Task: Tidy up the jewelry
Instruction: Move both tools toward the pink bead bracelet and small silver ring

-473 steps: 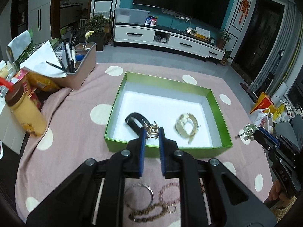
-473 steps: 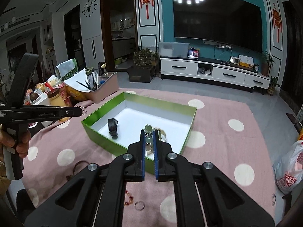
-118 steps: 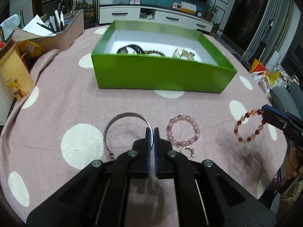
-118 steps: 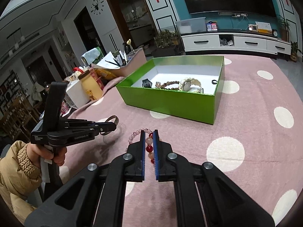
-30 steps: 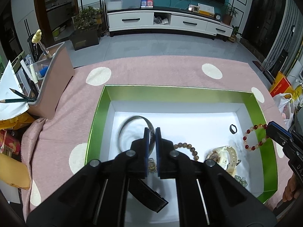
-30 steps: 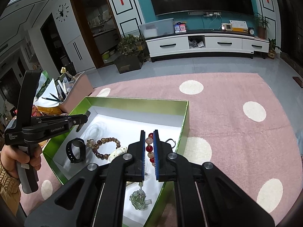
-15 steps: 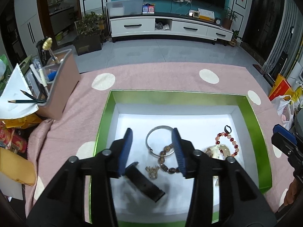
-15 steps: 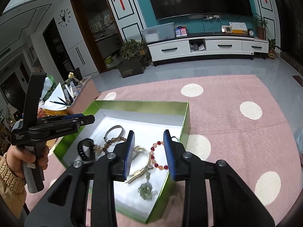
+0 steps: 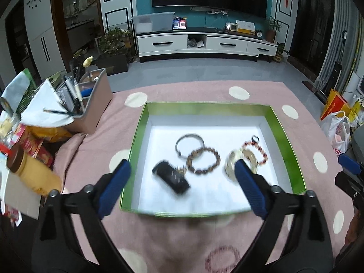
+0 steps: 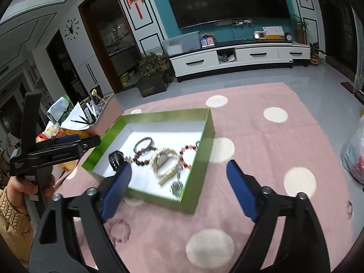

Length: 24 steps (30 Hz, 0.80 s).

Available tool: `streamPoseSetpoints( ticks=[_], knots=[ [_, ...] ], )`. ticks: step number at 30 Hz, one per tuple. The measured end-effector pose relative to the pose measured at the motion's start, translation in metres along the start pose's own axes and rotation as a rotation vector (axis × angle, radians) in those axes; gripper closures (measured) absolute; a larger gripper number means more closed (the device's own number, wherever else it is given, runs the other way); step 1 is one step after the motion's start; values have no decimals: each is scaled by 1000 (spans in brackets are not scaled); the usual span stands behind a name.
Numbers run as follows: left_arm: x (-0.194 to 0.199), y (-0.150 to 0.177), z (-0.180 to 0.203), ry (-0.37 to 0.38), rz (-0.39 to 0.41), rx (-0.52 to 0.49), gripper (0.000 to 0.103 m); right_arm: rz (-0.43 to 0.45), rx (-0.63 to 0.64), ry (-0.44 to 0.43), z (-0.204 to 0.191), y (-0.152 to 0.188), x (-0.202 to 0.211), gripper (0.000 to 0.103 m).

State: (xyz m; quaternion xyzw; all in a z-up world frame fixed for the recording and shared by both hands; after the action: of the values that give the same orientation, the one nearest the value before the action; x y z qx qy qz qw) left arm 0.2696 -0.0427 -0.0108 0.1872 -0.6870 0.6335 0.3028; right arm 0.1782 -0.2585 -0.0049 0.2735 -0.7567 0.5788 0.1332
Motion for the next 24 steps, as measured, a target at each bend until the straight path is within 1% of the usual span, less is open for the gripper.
streamPoseSetpoints(
  ticks=[2,3,4,9,14,24],
  knots=[
    [10,9,1,-4,-4,-9,5,-9,9,18,-2,8,10,15],
    [16,16,2,-9,-8,-15,3,-12,10,24,-2,12,14,12],
    [22,23,1,-17,-11,-18,3,-15,9,32,-3,17,20,11],
    [44,56,2,-15,-38,-19,2,-27,21,39,-11,37,40,11],
    [66,90,5,-21,-36,-33,2,-41,41,46,-18,59,57,10],
    [82,137,14,1,-68,-45,2,-79,30,29,-26,85,67,9]
  ],
)
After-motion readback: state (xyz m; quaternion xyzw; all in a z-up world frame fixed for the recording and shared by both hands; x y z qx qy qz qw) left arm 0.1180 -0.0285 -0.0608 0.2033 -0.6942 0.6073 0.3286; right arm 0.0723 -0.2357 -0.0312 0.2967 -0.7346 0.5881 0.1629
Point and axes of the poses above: each gripper's, at about its wrist camera, not at the fingertips, and x roughly against the way its jaws point, z to its right, y to its underside, the point moved 5 cm from there along -x, roughly the way its jaws point, and after that the axes turned 6 degrees about z, right-handed, at the moved point
